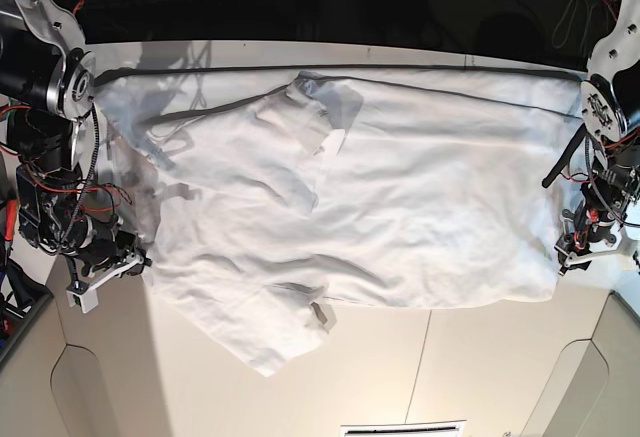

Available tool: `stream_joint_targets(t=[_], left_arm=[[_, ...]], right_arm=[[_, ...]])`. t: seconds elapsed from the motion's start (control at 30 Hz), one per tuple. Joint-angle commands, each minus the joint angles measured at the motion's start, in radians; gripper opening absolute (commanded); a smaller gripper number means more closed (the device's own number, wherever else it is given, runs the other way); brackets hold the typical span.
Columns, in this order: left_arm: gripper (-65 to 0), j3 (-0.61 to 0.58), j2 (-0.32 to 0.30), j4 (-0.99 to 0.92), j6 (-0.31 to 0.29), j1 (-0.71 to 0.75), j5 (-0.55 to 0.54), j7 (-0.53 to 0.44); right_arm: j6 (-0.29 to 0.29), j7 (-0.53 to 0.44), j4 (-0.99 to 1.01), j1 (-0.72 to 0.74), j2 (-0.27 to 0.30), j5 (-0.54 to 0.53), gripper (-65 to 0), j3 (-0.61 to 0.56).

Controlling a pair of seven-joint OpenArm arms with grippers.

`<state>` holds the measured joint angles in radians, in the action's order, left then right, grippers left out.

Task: Layout the t-shirt on the table in an organized manner, then fold the t-shirt properly
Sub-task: 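Grasp the shirt's side edge with the left gripper and tug outward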

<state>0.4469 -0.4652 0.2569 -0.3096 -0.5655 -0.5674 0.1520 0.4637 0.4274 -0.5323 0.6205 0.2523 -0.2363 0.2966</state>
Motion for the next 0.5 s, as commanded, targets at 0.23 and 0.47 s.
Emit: stream_joint_targets(t=[0.23,0.47], left_arm=[[-39.4,0.004,0.018,0.015,-0.047,-0.022,-0.020,-0.005],[-39.4,0.004,0.034,0.015,-0.081,-0.022,-0.016,0.010]], right_arm=[[0.013,-0.019,-0.015,0.030,0.012,-0.014,-65.0,0.002],[0.013,-0.019,-0.015,0.030,0.013,-0.016,-65.0,0.002]])
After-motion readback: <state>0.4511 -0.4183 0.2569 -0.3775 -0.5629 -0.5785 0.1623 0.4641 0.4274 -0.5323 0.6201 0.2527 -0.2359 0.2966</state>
